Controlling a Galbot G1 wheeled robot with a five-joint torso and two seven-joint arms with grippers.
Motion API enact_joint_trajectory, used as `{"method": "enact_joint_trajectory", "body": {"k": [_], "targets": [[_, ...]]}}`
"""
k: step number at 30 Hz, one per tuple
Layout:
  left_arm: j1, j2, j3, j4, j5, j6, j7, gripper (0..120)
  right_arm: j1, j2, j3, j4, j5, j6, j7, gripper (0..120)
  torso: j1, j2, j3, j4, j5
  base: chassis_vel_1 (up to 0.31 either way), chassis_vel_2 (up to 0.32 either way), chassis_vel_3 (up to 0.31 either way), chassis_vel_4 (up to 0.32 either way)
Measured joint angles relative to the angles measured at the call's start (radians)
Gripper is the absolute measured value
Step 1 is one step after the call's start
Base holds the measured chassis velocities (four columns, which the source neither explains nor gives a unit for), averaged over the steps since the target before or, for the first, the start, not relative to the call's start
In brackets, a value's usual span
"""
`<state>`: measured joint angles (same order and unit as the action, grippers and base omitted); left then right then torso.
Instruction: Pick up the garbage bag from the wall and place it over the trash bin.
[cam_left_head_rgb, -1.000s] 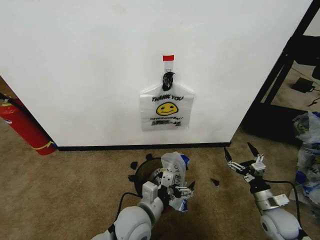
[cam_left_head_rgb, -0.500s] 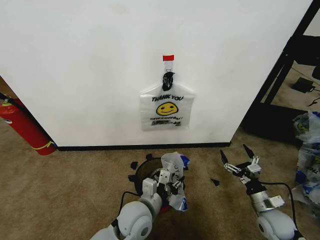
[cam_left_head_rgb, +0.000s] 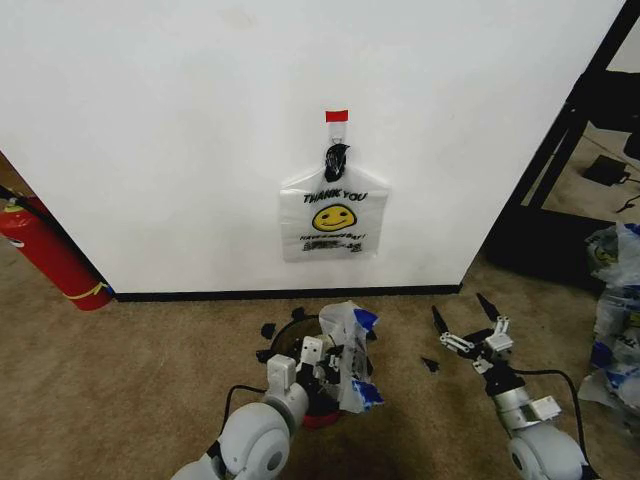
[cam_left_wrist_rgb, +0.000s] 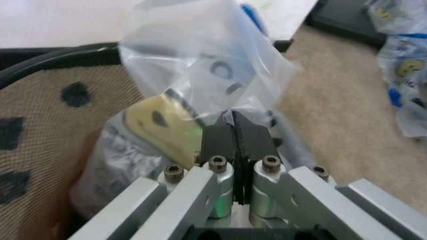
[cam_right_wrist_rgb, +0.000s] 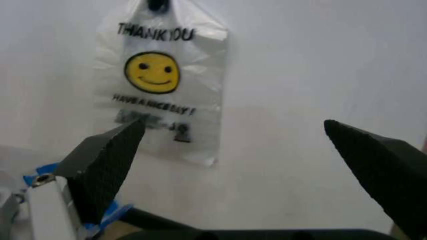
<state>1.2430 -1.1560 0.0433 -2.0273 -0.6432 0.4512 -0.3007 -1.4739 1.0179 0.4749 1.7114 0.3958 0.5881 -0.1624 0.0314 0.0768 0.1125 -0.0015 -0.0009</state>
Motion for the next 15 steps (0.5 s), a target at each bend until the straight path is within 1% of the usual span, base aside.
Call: {"method": "enact_joint_trajectory", "body": {"k": [9,14,15], "targets": [[0.048,-0.017,0.000,0.003,0.004,-0.020,0.003,0,0.004,0.007,-0.017,-0.015,0.003,-0.009,-0.025,100,0.000,0.000,0.000,0.0001,0.0003,0.000,0.000,0.000,0.000],[0.062,-0.054,0.022,-0.018,0.014,-0.072,0.048,0,-0.007,0.010,-0.026,-0.020,-0.002,-0.009,-0.036,100,0.000,0.000,0.000,0.0000,0.0002,0.000,0.000,0.000,0.000],[0.062,-0.054,0.022,-0.018,0.014,-0.072,0.048,0,-0.007,0.010,-0.026,-0.020,-0.002,-0.009,-0.036,100,0.000,0.000,0.000,0.0000,0.0002,0.000,0.000,0.000,0.000]]}}
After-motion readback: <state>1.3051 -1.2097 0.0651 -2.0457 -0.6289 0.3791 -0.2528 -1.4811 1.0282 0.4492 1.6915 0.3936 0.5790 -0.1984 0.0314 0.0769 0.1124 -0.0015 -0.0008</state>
